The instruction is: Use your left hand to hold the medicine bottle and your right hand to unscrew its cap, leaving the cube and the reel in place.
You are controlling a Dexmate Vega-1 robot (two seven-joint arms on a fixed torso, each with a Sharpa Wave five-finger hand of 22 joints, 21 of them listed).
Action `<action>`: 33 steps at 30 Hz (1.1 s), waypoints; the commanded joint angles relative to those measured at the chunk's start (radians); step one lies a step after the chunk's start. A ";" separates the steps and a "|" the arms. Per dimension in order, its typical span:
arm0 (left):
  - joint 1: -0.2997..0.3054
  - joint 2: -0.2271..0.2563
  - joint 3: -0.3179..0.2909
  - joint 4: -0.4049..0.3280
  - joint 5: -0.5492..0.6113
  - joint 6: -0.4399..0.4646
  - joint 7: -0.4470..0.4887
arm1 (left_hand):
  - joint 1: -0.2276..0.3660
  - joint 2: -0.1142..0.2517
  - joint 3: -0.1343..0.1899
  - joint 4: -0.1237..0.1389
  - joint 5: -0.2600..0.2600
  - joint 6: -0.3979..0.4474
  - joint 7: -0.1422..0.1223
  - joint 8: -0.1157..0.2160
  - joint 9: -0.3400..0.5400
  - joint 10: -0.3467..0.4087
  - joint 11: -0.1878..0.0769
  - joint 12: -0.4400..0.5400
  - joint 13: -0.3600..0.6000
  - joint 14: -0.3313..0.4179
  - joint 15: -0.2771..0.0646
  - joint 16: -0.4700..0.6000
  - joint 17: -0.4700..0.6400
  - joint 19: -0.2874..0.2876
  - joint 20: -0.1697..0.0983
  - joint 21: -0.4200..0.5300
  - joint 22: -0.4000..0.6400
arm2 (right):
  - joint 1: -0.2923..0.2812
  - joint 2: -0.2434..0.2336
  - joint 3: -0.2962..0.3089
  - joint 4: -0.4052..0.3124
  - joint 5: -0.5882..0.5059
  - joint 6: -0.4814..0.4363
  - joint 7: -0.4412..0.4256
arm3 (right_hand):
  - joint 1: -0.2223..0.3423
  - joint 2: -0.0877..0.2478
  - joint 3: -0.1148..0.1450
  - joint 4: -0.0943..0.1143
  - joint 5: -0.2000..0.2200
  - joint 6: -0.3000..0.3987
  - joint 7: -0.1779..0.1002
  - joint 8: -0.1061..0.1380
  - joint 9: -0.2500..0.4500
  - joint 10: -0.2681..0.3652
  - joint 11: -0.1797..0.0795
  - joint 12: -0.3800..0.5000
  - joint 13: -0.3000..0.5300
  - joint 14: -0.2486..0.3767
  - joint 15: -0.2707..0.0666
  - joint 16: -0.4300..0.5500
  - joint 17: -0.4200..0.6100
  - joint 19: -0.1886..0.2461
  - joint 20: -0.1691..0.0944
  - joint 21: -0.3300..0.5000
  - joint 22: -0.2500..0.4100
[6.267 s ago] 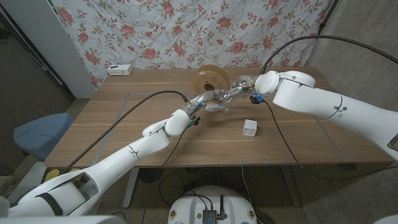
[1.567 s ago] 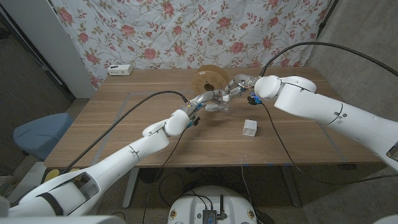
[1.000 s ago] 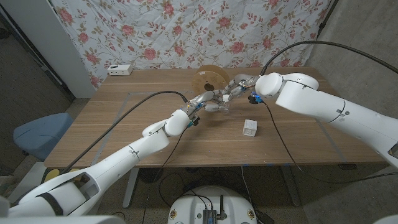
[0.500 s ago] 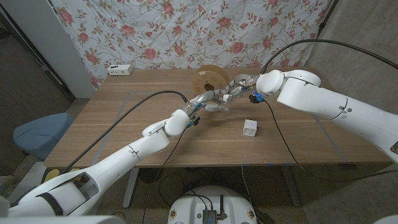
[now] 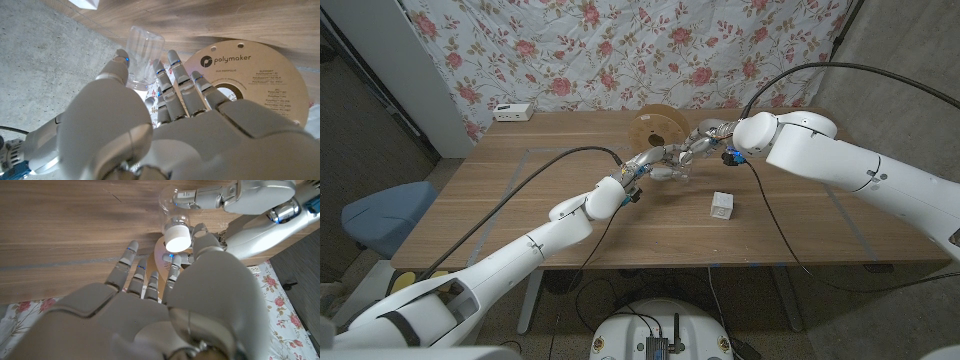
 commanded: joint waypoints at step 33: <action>0.005 0.005 -0.004 -0.002 0.002 -0.007 0.002 | -0.003 0.010 0.005 0.001 0.003 0.005 -0.005 -0.002 0.006 0.010 0.000 0.006 0.004 0.006 -0.096 -0.001 0.001 0.001 -0.092 0.001 0.003 | 0.116 0.060 -0.115 0.049 0.059 -0.150 -0.068 | -0.113 -0.024 -0.056 0.028 0.029 0.041 0.040 0.019 0.014 0.010 0.055 0.016 0.002 0.016 0.050 -0.003 -0.004 0.019 0.030 0.007 0.002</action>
